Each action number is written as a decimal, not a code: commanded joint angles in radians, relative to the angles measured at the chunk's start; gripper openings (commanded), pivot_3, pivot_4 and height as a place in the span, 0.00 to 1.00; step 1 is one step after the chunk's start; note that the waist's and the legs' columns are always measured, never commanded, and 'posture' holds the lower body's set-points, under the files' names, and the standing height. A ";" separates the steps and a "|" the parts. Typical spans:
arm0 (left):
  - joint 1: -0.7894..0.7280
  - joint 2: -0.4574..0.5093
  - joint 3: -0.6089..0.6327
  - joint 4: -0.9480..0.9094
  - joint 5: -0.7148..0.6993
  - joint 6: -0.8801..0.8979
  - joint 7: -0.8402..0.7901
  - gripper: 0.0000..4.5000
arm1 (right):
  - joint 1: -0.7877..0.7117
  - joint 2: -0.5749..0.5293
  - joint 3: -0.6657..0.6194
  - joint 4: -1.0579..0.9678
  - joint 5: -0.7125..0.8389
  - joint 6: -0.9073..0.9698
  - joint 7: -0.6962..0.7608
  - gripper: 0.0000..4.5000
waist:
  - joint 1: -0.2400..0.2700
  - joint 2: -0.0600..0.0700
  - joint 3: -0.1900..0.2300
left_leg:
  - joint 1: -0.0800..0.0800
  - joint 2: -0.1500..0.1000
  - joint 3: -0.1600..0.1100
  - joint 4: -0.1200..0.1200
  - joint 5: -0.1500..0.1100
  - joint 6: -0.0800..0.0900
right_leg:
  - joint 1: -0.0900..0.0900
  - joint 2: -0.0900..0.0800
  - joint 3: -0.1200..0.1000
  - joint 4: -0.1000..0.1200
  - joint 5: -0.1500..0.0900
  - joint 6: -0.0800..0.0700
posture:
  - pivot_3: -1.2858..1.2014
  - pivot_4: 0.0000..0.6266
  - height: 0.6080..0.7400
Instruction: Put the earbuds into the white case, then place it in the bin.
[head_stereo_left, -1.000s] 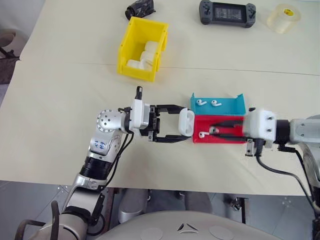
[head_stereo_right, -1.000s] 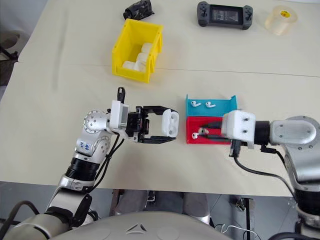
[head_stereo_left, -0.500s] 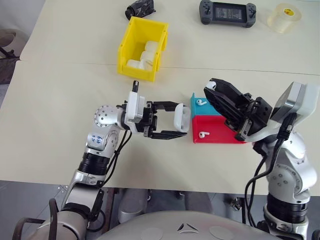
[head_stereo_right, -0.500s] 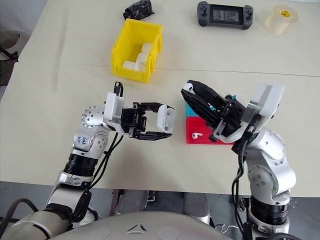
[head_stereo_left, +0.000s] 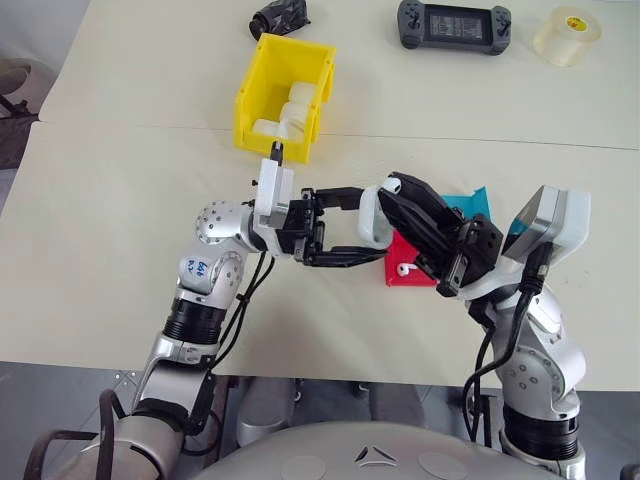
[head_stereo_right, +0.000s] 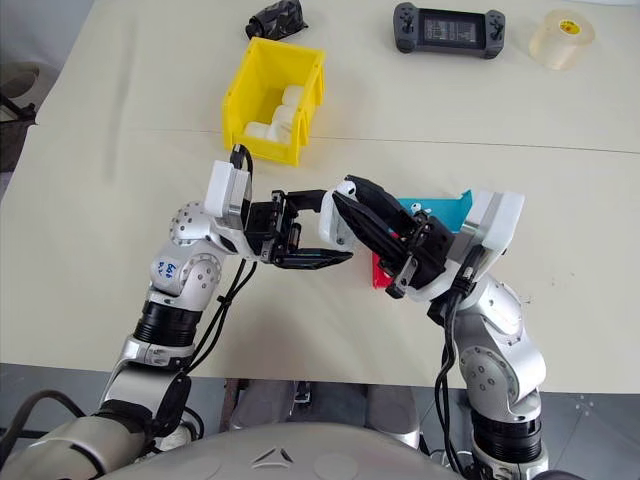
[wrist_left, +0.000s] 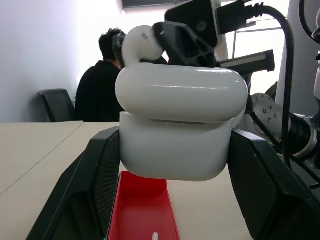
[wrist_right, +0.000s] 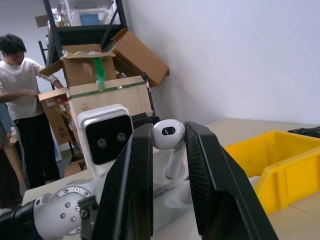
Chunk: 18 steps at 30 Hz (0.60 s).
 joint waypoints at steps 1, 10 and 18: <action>-0.002 -0.010 0.006 -0.045 -0.027 -0.001 0.004 0.62 | 0.003 -0.007 -0.004 -0.002 -0.002 -0.035 0.016 0.13 | 0.000 0.000 0.000 | 0.000 0.000 0.000 0.000 0.000 0.000 | 0.000 0.000 0.000 0.000 0.000 0.000 | 0.52 0.24 1.00; -0.025 -0.030 0.020 -0.061 -0.047 0.023 0.029 0.62 | 0.006 -0.037 0.010 0.040 -0.031 -0.056 0.065 0.13 | 0.000 0.000 0.000 | 0.000 0.000 0.000 0.000 0.000 0.000 | 0.000 0.000 0.000 0.000 0.000 0.000 | 0.52 0.24 1.00; -0.026 -0.035 0.023 -0.078 -0.057 0.042 0.028 0.62 | -0.003 -0.069 0.028 0.081 -0.087 -0.092 0.089 0.13 | 0.000 0.000 0.000 | 0.000 0.000 0.000 0.000 0.000 0.000 | 0.000 0.000 0.000 0.000 0.000 0.000 | 0.52 0.24 1.00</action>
